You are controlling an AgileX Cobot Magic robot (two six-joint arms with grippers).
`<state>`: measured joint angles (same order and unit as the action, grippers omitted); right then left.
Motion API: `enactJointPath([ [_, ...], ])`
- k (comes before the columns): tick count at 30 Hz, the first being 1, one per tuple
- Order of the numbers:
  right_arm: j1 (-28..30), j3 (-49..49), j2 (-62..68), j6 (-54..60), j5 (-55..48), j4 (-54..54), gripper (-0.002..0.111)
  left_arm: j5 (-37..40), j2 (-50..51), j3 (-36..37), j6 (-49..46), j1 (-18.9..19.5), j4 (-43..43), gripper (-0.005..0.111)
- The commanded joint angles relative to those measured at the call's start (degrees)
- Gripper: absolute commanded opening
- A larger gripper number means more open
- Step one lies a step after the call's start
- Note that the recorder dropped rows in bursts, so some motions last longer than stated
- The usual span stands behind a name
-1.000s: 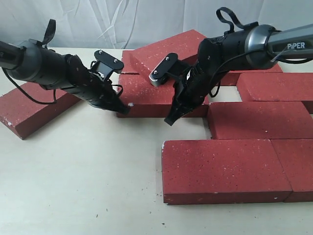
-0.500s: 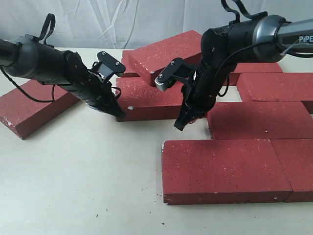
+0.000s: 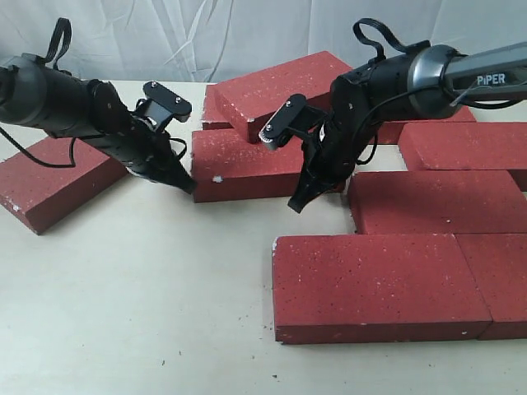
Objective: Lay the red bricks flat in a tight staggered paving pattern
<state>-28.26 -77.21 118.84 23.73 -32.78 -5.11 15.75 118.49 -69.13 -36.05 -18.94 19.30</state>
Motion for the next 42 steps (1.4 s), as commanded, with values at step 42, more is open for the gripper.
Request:
enactJointPath([
  [42,0.2,0.2,-5.2,-1.5,-8.6,2.2,-0.001,-22.2,4.8,-0.1,-0.2,-7.1,9.2,0.000],
])
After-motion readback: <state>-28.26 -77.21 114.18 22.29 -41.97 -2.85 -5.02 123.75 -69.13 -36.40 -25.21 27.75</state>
